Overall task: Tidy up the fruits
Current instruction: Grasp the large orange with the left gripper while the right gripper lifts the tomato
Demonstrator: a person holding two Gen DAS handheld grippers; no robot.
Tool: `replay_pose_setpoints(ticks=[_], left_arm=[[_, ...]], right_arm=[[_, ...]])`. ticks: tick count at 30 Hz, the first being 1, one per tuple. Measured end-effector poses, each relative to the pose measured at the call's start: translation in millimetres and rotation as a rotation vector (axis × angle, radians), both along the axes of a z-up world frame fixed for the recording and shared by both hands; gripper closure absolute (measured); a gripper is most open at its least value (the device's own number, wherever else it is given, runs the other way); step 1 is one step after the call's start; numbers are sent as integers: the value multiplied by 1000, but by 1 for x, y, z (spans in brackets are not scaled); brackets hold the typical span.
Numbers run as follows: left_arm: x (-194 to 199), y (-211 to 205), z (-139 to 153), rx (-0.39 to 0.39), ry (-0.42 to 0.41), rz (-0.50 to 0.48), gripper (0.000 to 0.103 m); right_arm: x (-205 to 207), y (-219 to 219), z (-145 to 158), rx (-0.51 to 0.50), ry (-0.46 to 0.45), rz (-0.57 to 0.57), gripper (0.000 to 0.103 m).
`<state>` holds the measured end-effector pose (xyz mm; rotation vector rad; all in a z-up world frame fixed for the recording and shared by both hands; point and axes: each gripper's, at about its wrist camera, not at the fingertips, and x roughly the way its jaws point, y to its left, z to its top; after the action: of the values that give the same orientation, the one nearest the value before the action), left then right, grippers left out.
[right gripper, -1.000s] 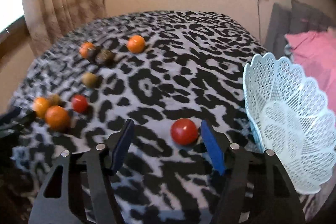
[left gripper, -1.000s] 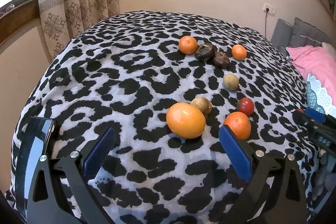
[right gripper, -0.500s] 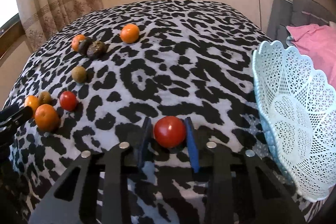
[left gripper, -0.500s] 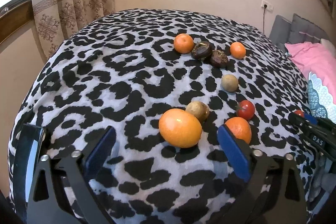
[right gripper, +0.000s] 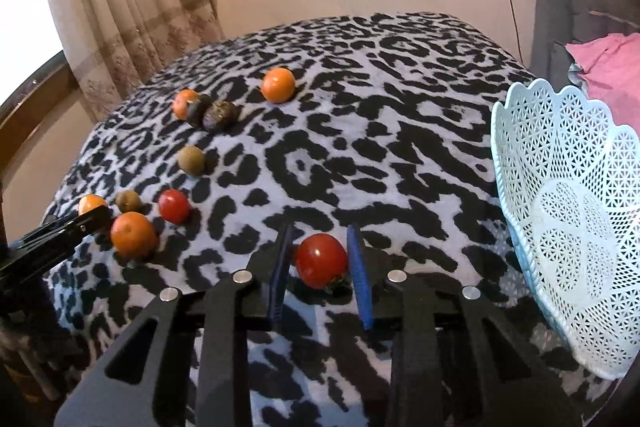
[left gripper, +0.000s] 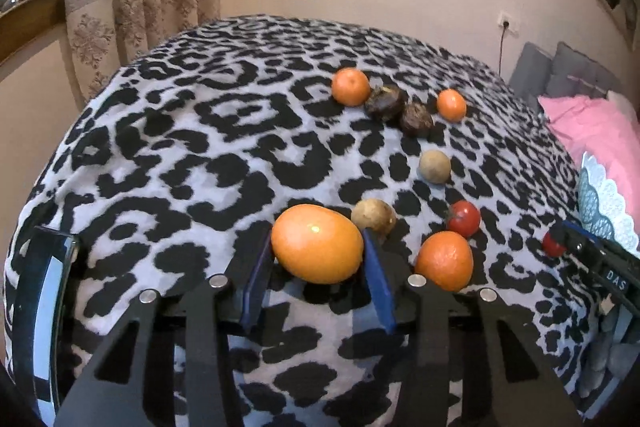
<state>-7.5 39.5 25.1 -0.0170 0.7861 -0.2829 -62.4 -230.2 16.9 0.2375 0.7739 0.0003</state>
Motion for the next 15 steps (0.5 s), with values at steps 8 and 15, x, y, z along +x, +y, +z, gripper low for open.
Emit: replay_pose_setpoints(ticks=[8,15], left_arm=[[-4,2,1,1,8,25,58],[-1,1,-3,9,22,31,58]], right_arm=[[-7,-1,4,-5,-9,-5,74],[8,-2,-9,-22,69,-9,72]])
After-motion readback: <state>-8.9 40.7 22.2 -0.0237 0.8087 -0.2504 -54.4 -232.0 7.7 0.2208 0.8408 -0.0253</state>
